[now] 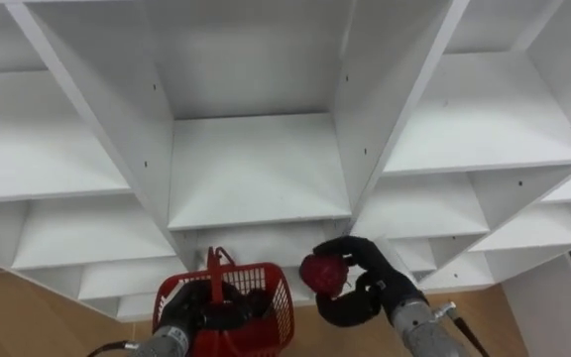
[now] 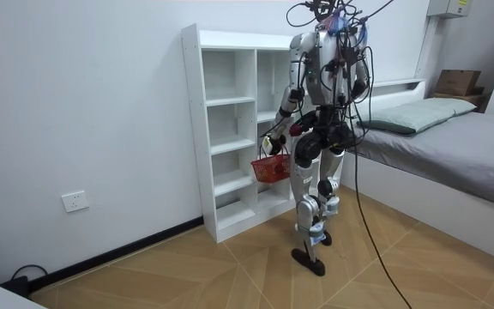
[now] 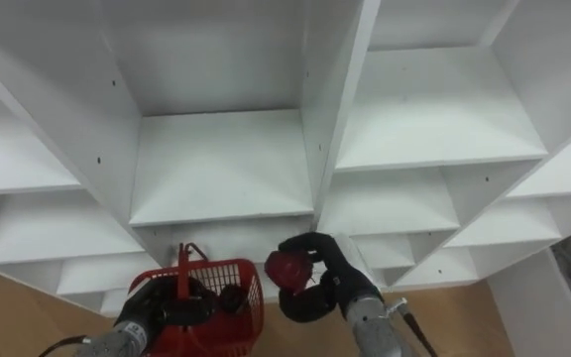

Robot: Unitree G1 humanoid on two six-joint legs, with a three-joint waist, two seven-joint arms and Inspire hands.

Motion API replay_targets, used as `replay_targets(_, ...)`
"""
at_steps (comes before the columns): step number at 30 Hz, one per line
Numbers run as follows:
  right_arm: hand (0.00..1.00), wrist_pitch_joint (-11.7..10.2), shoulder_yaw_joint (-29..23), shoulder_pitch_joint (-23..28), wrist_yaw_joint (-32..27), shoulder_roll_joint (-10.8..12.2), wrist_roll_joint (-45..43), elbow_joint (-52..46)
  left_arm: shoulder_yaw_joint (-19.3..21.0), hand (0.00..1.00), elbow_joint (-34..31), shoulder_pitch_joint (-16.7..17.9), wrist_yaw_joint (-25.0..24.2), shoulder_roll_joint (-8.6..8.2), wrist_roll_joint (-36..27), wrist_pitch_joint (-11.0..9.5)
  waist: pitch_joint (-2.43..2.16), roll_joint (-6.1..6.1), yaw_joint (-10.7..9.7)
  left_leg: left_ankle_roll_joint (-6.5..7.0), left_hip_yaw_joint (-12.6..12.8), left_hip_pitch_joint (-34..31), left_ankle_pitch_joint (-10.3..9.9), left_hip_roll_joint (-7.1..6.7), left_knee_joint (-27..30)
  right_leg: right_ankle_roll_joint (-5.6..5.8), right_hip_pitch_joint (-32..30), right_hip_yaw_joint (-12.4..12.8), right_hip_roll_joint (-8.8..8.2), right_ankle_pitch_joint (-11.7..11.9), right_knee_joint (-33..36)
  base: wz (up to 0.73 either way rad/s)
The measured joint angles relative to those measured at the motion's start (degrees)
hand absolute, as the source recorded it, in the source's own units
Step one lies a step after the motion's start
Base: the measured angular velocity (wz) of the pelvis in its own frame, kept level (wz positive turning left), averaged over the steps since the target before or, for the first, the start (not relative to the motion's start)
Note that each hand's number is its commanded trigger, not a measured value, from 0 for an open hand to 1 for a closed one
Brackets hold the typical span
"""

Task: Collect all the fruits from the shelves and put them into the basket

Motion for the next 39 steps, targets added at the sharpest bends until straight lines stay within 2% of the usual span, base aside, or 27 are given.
replay_targets(9,1.0,0.0,1.2,-2.0,3.6,0.0,-4.4,-0.1,0.1,1.0,1.2,-0.5,-1.3,-0.17,0.1,-0.8,-0.07,-0.31,1.9,-0.01,-0.3,-1.0,0.0,0.02,0.3,0.01,-0.7,-0.7,-0.14,0.0,0.1,0.02)
replay_targets(11,1.0,0.0,1.8,-2.0,4.0,-0.2,-4.5,-0.4,0.2,1.0,1.2,-0.8,-1.6,-0.15,2.1,-0.9,-0.07,-0.43,2.2,-0.01,-0.4,-1.2,0.0,0.03,0.3,0.01,-0.8,-0.8,-0.14,0.0,0.0,0.02)
replay_targets(15,1.0,0.0,3.5,-2.0,5.3,-0.2,-4.5,-0.5,0.3,1.0,2.4,-1.8,-2.4,-0.5,7.9,-1.1,-0.38,-1.03,3.4,-0.01,-0.4,-1.8,0.0,0.06,0.5,-0.05,-1.4,-0.9,-0.15,0.1,0.0,0.0)
replay_targets(19,1.0,0.0,3.5,-2.0,6.5,-0.1,-4.6,-0.5,0.7,1.0,4.6,-2.2,-2.5,-1.03,10.8,-1.1,-0.37,-1.06,4.0,-0.01,-0.5,-2.0,0.0,0.12,0.7,-0.14,-1.5,-1.3,-0.24,0.1,0.0,0.01)
replay_targets(28,1.0,0.0,3.6,-2.0,8.6,-0.2,-4.9,-0.5,1.5,1.0,5.0,-2.4,-4.2,-2.13,11.2,-1.2,-0.33,-0.99,4.3,-0.03,-2.0,-2.9,0.0,0.03,0.7,-0.13,-1.5,-2.2,-0.62,0.1,-0.1,0.07)
replay_targets(36,1.0,0.0,3.6,-2.3,11.5,0.0,-5.0,0.7,1.1,1.0,5.0,-2.6,-5.8,-2.05,11.2,-1.2,0.29,-0.14,4.5,-0.03,-2.7,-2.8,0.0,-0.01,1.1,-0.11,-1.0,-2.9,-0.82,0.1,-0.3,0.04)
replay_targets(39,1.0,0.0,3.6,-2.3,12.2,0.0,-5.0,0.7,1.0,1.0,5.0,-2.9,-6.6,-2.08,11.2,-1.2,0.34,-0.07,4.5,-0.05,-2.8,-2.9,0.0,0.02,0.7,-0.13,-1.0,-2.9,-0.69,0.1,-0.5,0.0)
